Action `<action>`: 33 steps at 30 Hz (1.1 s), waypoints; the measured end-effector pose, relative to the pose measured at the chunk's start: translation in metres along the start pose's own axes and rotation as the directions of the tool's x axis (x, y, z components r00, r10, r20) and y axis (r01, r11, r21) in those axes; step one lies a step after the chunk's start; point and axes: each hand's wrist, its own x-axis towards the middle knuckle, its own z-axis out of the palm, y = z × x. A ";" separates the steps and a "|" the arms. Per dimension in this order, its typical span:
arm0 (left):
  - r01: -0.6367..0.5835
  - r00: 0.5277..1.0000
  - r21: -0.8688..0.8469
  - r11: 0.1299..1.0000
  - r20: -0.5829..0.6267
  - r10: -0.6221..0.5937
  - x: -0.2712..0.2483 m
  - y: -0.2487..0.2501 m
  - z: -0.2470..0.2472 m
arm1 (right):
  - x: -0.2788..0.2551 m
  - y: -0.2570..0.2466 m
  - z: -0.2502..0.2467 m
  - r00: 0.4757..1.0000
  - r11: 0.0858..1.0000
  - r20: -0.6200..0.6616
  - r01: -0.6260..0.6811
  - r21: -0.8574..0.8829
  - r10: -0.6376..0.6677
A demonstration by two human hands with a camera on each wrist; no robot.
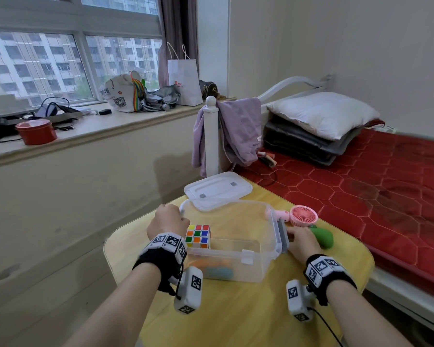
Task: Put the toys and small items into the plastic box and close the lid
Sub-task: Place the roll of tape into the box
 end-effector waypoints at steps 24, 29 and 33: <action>-0.029 1.000 0.028 0.999 0.001 0.029 -0.020 0.023 0.002 | -0.028 -0.139 -0.056 0.803 0.889 0.436 0.457 -0.014 -0.406; -0.033 0.999 0.015 0.999 0.006 0.033 -0.020 0.023 0.002 | -0.018 -0.129 -0.018 0.825 0.915 0.508 0.373 -0.157 -0.249; -0.029 1.000 0.010 1.000 0.001 0.029 -0.020 0.023 0.001 | -0.017 -0.135 -0.009 0.771 0.905 0.616 0.364 -0.219 -0.161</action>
